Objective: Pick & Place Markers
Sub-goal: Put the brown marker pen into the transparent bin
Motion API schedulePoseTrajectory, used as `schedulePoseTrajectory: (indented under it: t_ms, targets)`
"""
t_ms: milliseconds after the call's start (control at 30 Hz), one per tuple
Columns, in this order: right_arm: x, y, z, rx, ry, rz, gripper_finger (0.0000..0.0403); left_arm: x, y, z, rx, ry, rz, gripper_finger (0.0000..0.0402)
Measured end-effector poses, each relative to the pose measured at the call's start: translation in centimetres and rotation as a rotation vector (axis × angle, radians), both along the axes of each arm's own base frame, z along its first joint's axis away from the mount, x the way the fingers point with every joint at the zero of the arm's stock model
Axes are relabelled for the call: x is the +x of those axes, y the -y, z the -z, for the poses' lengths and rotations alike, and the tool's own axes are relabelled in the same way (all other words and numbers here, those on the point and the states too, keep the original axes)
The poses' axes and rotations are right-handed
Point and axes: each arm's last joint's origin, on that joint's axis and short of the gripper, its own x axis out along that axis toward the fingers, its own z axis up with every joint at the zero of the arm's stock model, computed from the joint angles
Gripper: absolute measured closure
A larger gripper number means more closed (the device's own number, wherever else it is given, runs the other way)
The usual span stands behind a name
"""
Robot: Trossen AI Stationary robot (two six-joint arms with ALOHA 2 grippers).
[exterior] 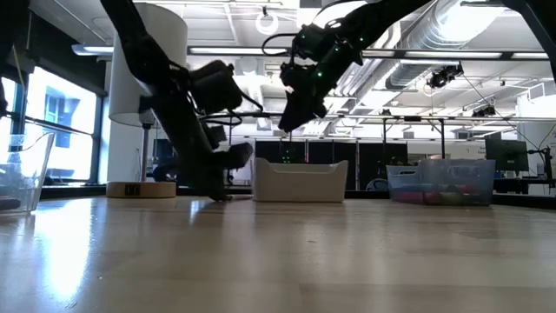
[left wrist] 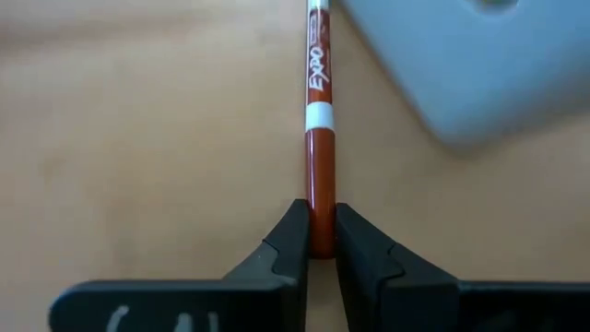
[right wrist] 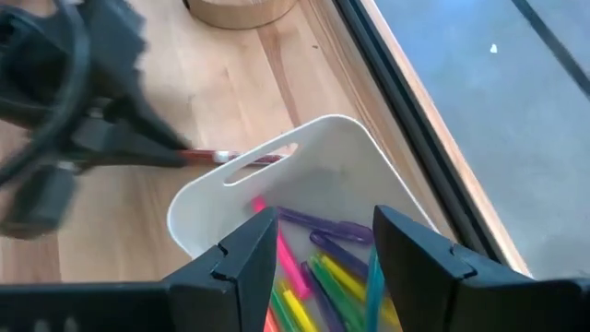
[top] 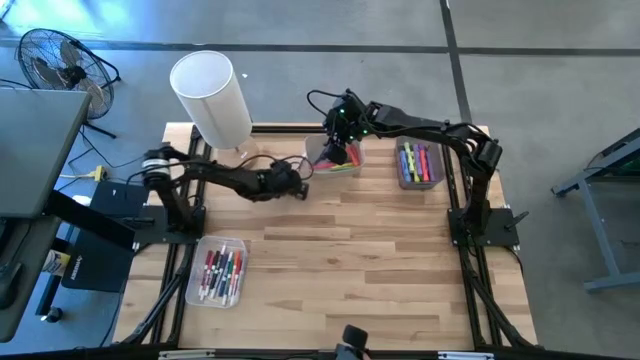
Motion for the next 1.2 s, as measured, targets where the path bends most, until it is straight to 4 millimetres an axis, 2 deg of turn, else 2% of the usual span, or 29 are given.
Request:
schedulePoseTrajectory:
  t_ms: [333, 567, 967, 1200]
  targets:
    - [-0.1, -0.1, 0.1, 0.058, -0.002, 0.052, 0.0233, -2.5, 5.6, -2.4, -0.252, -0.1, 0.071, 0.0365]
    - [-0.1, -0.1, 0.2, 0.062, -0.006, 0.054, 0.0234, -2.4, 8.0, -2.7, -0.335, -0.083, 0.138, 0.0354]
    - [-0.8, -0.5, 0.8, 0.083, -0.101, 0.025, 0.0234, -2.2, 8.1, -2.8, -0.358, -0.042, 0.116, 0.0259]
    - [-0.9, -0.5, 0.9, 0.082, -0.12, 0.014, 0.0233, -1.8, 7.1, -3.5, -0.213, -0.068, 0.095, 0.024]
